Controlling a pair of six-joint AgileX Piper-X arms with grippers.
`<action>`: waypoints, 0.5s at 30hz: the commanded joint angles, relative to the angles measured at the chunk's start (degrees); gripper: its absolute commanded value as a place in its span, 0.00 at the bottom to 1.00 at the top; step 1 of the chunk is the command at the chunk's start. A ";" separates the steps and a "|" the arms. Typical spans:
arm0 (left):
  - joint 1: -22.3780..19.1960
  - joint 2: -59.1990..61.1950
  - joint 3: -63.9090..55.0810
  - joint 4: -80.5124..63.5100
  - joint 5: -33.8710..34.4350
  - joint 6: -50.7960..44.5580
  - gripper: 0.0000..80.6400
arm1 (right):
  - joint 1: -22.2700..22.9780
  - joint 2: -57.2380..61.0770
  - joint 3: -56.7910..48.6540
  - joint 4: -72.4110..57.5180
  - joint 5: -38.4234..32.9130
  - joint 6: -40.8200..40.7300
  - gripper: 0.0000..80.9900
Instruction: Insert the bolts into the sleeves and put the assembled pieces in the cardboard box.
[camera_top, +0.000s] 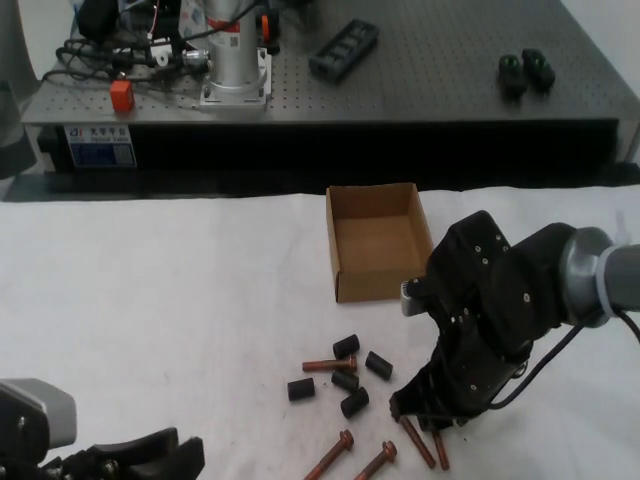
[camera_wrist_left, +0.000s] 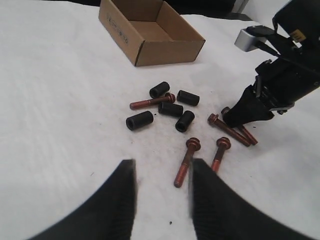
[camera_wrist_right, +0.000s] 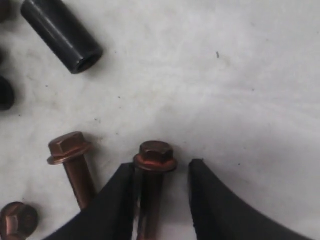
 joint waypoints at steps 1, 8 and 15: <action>-0.05 0.03 -0.99 -1.06 1.98 0.36 0.33 | 0.39 0.11 0.04 1.50 0.35 -0.54 0.29; -0.05 6.01 -4.68 2.61 4.56 1.34 0.33 | 0.47 0.11 0.03 2.80 0.25 -3.31 0.01; -0.05 24.07 -15.24 8.07 7.97 6.88 0.33 | 0.11 -3.79 0.03 2.02 -0.84 -4.08 0.01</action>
